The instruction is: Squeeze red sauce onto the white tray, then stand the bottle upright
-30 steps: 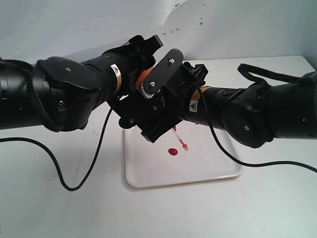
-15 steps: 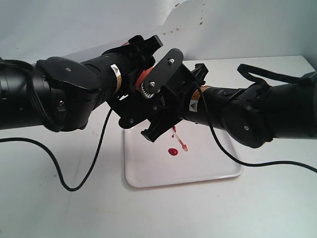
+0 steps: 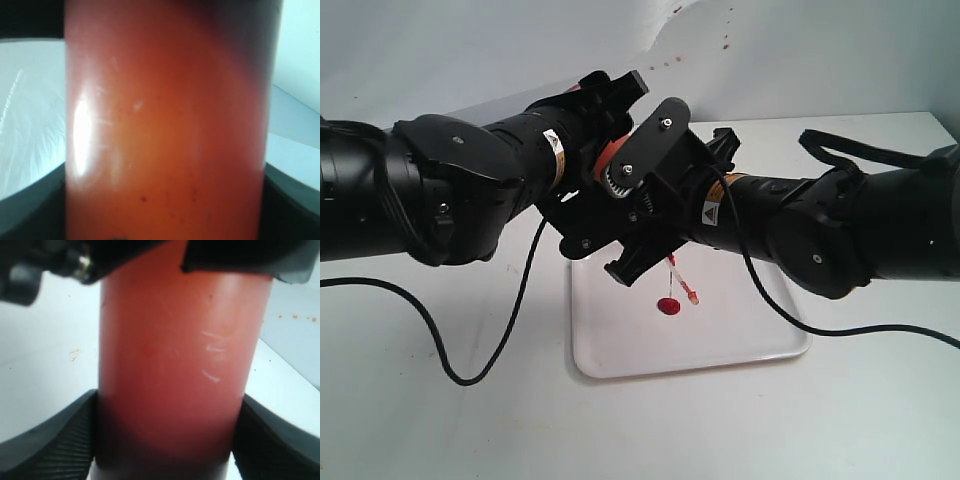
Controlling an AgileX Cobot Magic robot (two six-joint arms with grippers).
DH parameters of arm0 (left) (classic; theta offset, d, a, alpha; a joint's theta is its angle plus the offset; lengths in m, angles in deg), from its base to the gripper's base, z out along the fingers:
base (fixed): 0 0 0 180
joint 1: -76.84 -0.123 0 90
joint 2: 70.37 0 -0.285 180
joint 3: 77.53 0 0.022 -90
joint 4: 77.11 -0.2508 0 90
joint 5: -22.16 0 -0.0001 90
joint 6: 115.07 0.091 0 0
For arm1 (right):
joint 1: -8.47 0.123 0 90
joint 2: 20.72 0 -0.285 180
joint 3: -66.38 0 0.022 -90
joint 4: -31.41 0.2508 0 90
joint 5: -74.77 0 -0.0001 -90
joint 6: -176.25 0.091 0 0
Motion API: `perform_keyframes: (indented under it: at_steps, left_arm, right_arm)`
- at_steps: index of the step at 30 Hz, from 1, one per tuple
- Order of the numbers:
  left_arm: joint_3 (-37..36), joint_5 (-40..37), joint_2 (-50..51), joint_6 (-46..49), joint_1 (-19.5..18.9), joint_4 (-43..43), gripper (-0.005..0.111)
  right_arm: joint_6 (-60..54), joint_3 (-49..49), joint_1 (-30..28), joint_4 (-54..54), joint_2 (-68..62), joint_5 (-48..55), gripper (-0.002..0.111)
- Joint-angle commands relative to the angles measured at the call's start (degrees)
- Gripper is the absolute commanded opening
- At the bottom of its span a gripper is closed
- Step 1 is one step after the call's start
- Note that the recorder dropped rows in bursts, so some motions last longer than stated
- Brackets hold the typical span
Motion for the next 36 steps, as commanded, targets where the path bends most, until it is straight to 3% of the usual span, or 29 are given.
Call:
perform_keyframes:
  at_steps: [1,3,6,26,36]
  left_arm:
    - [0.89,0.64,-1.29,-2.25,0.52,-0.74,0.000]
    - [0.89,0.64,-1.29,-2.25,0.52,-0.74,0.000]
    - [0.89,0.64,-1.29,-2.25,0.52,-0.74,0.000]
    - [0.89,-3.24,-1.29,-2.90,0.52,-0.74,0.000]
    - [0.89,-5.94,-1.95,-16.82,0.52,-0.74,0.000]
  right_arm:
    - [0.12,-0.26,0.14,-0.22,-0.54,0.33,0.068]
    - [0.12,-0.26,0.14,-0.22,-0.54,0.37,0.090]
    - [0.12,-0.26,0.14,-0.22,-0.54,0.68,0.105]
    - [-0.13,-0.26,-0.34,-0.22,15.32,20.66,0.105]
    - [0.12,-0.26,-0.96,-1.13,26.83,35.68,0.105]
